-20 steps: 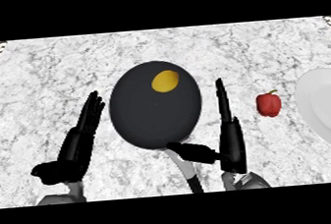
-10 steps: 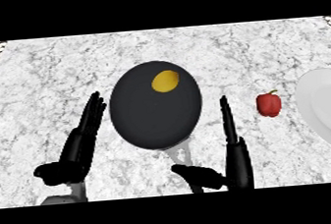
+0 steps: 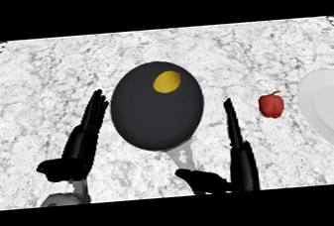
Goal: Pick the lemon from the plate and place it in the pan
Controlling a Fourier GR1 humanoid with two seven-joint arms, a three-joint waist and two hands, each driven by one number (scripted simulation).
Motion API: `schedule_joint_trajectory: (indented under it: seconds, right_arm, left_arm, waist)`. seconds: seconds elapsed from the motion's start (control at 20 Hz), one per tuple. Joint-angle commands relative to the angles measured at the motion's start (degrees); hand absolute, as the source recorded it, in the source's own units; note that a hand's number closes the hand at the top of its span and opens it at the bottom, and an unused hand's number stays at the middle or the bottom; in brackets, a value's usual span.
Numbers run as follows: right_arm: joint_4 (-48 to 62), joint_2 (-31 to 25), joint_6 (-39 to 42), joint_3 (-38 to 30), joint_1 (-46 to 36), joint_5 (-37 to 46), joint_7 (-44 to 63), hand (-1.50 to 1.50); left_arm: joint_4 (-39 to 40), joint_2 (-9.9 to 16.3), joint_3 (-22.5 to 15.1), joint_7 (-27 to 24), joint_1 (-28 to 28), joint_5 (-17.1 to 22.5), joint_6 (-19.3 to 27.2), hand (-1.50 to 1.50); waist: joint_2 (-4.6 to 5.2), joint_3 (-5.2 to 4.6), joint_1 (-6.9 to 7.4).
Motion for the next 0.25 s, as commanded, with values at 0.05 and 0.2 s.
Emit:
schedule_joint_trajectory:
  seconds: [0.05,0.2]
  right_arm:
    - [1.09,-0.25,-1.24,0.11,3.35,2.08,-4.16,-1.50]
    - [-4.79,-0.90,-0.71,0.92,4.19,9.73,3.34,-1.50]
  left_arm:
    - [-1.94,0.03,-0.42,-1.82,2.95,-0.70,-0.51,0.00]
    - [1.33,-0.23,-0.33,-0.86,1.25,-1.08,-0.62,0.00]
  waist:
    - [-0.01,0.01,0.06]
    - [-0.03,-0.01,-0.11]
